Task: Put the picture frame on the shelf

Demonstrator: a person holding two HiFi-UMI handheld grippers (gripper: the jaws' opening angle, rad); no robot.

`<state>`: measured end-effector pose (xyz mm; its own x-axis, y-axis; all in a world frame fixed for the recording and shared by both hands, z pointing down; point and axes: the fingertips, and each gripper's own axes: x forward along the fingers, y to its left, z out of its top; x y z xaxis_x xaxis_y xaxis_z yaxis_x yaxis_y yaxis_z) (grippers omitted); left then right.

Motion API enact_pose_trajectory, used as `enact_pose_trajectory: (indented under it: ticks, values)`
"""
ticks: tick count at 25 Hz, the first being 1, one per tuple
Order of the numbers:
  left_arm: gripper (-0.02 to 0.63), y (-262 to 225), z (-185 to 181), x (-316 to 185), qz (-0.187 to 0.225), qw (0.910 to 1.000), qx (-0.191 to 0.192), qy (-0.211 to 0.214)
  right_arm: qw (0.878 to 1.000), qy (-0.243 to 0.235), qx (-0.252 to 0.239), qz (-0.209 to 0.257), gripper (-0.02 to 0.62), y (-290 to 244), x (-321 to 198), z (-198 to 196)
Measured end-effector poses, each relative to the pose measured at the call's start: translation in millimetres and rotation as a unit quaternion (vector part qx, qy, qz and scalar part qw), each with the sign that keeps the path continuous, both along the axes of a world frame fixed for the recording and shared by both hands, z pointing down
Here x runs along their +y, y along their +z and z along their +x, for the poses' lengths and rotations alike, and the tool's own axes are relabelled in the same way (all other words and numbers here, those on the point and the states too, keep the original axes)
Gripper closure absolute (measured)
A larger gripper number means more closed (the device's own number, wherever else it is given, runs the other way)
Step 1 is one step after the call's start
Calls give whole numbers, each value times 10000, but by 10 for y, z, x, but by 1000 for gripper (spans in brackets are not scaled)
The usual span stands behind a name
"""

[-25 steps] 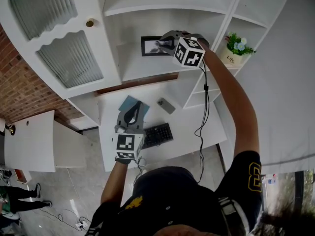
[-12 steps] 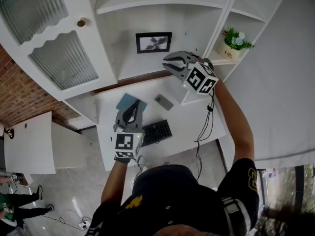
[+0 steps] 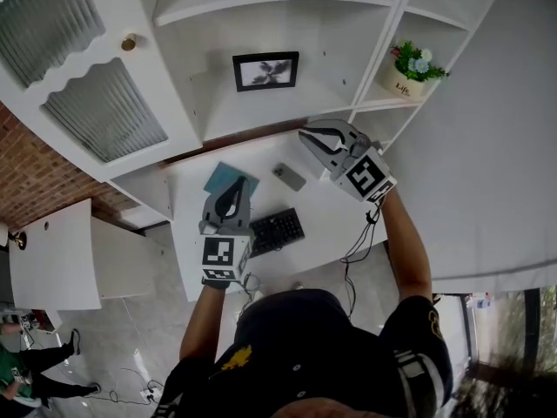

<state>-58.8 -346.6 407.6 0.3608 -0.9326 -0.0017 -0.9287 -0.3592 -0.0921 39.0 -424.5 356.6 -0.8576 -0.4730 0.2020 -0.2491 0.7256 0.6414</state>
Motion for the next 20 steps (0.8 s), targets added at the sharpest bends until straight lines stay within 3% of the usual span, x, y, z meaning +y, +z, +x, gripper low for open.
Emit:
enact_pose_trajectory:
  ticks: [5, 10, 15, 20]
  values:
    - [588, 54, -4, -10, -52, 10000, 6, -81, 9978, 191, -625, -110, 584, 18, 144, 141]
    - [588, 121, 17, 27, -145, 9998, -65, -130, 9859, 477, -1535, -471, 588, 95, 263, 305]
    - [588, 331, -94, 57, -424, 9987, 68, -291, 9718, 896, -1994, -889, 589, 237, 328, 482]
    - [588, 377, -142, 118, -451, 9983, 177, -337, 9547, 1532, -2215, -1262, 589, 375, 367, 681]
